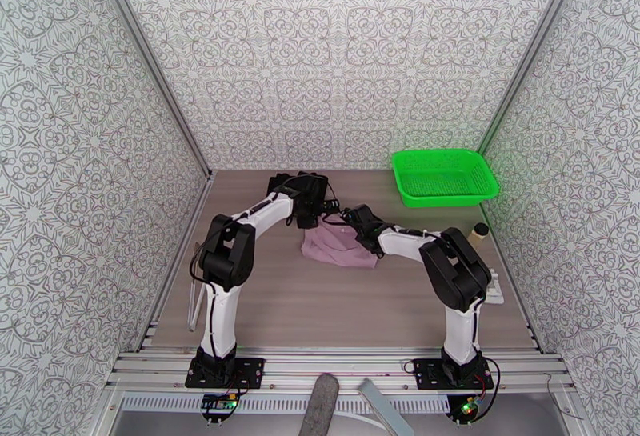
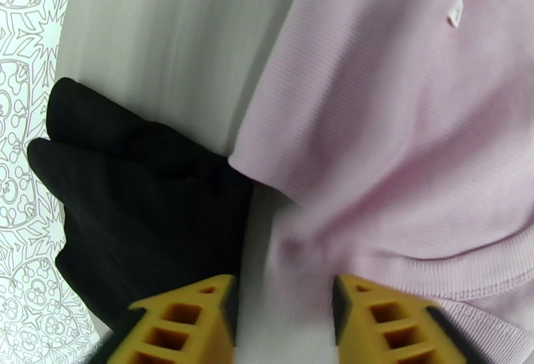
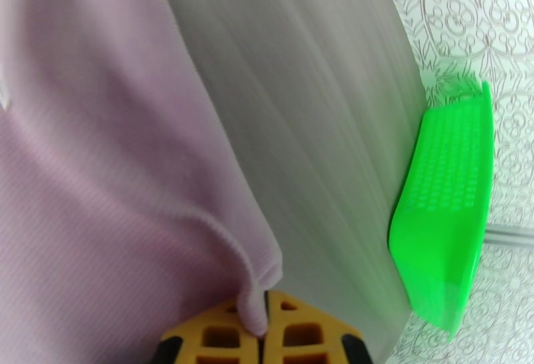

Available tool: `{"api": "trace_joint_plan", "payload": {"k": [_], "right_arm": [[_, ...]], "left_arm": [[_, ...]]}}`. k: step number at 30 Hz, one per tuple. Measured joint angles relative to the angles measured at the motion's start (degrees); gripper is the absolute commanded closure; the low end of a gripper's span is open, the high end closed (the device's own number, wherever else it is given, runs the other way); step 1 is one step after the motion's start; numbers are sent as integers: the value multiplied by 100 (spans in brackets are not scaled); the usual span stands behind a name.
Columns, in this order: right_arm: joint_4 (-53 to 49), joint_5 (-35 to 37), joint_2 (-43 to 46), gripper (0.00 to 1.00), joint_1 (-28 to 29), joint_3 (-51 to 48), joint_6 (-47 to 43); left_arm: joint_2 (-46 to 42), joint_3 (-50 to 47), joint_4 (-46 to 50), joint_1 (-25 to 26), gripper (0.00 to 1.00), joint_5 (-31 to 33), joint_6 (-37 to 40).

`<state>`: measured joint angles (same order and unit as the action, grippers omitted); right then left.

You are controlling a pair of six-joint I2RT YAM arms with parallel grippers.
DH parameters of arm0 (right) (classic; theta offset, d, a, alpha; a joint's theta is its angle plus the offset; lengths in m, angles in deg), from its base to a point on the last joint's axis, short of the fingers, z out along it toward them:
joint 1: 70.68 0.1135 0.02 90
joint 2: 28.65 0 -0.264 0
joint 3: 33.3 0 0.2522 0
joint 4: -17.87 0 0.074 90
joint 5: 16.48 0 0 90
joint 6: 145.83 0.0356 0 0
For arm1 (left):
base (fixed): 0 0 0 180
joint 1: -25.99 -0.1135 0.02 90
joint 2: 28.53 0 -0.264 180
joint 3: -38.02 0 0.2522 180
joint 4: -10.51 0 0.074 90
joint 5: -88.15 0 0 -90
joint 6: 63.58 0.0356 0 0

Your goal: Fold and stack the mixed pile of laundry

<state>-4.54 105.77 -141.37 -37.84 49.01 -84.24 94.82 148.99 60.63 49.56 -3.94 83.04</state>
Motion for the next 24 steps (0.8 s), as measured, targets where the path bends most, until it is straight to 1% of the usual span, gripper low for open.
{"api": "trace_joint_plan", "payload": {"k": [2,4,6,10,11,14,17,19,20,21,22,23,24], "right_arm": [[-9,26,0,96,-17,0,138],[-13,66,0,92,-44,0,286],[2,114,0,82,-90,0,457],[105,256,46,55,-223,0,710],[116,295,79,49,-251,0,741],[138,380,275,38,-352,0,927],[136,417,702,30,-494,-9,1180],[131,422,1097,29,-564,-33,1344],[81,387,1333,27,-588,-37,1464],[26,350,1515,23,-597,-39,1578],[-109,271,1786,21,-597,-35,1812],[-205,199,1937,21,-597,-28,1954],[-448,63,2151,24,-597,24,2236]], "left_arm": [[0,4,-61,0,35,7,-13],[0,9,-114,0,32,28,-24],[0,9,-136,4,30,48,-24],[-2,9,-162,52,28,55,-11],[-4,9,-179,70,28,52,-31],[-118,-33,-221,107,27,94,-133],[-542,-278,-328,127,28,240,-345],[-979,-514,-435,140,31,374,-573],[-1252,-656,-538,146,34,450,-780],[-1484,-767,-623,151,37,525,-942],[-1759,-892,-688,157,37,614,-1246],[-1978,-975,-730,157,36,697,-1491],[-2188,-1036,-758,157,33,800,-1836]]}}
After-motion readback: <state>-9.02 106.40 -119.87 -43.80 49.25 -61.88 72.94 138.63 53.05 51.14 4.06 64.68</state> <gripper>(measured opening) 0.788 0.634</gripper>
